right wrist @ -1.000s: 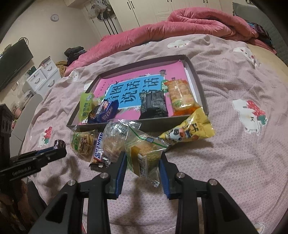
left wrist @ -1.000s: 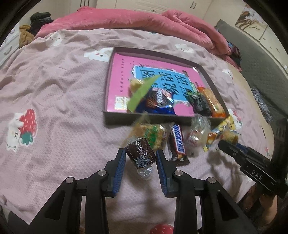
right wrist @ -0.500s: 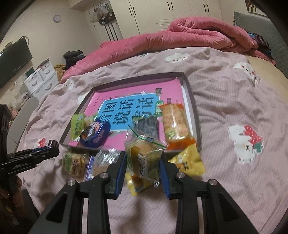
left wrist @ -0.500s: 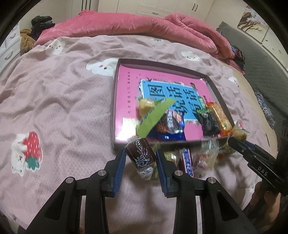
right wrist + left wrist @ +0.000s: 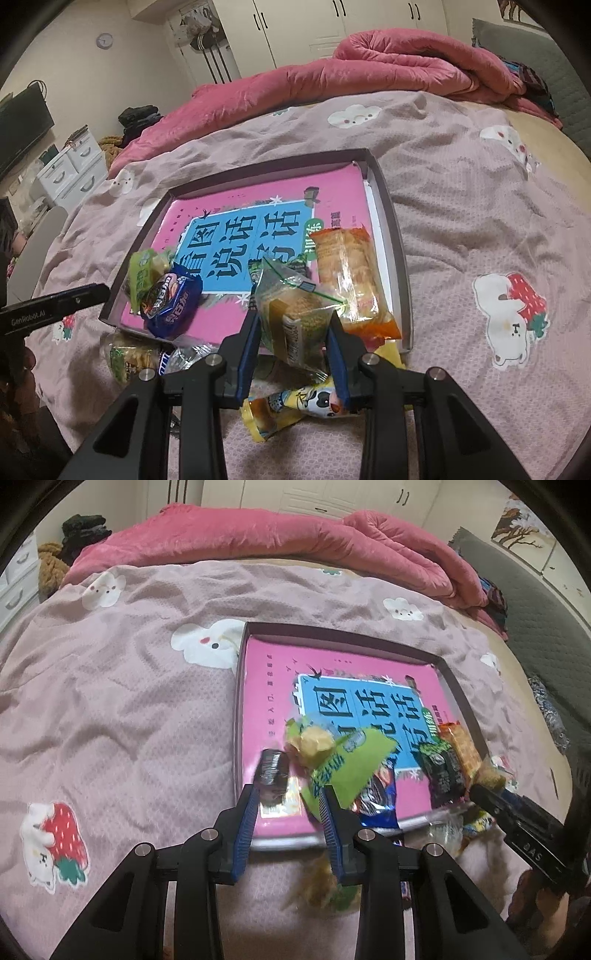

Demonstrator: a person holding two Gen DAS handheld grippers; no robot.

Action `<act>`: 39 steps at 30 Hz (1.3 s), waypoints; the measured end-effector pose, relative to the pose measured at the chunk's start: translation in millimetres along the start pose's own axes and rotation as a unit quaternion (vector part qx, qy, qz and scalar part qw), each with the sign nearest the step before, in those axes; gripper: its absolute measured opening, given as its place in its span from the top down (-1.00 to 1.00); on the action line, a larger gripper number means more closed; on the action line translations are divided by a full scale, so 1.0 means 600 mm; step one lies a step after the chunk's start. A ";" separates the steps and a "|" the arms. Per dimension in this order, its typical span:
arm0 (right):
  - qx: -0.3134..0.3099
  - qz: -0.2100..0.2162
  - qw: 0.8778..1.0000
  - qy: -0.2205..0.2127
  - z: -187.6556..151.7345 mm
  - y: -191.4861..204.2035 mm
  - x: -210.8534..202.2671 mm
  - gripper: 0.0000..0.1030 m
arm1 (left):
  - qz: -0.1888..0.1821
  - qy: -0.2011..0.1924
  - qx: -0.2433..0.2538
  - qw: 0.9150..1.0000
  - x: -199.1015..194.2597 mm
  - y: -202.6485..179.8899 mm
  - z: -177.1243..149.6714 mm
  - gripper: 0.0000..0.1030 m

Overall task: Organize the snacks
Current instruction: 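Carry brown cake into tray with left gripper while right carries bread pack there, then open left gripper to drop brown cake while right releases bread pack in tray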

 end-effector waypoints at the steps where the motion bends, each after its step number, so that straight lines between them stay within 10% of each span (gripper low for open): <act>1: 0.002 0.000 1.000 0.000 0.000 -0.001 0.000 0.32 | -0.002 0.002 -0.001 1.000 0.003 -0.001 0.001 0.32; 39: 0.004 -0.015 1.000 0.004 0.011 -0.014 0.015 0.36 | -0.004 0.018 0.037 0.999 0.018 -0.042 -0.025 0.09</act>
Point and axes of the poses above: each gripper's, at about its wrist camera, not at the fingertips, and x roughly the way its jaws point, y to its left, z to its top, the point moved 8 cm from there along x, roughly the way its jaws point, and after that the axes turned 8 degrees about z, right-handed, at the moved point
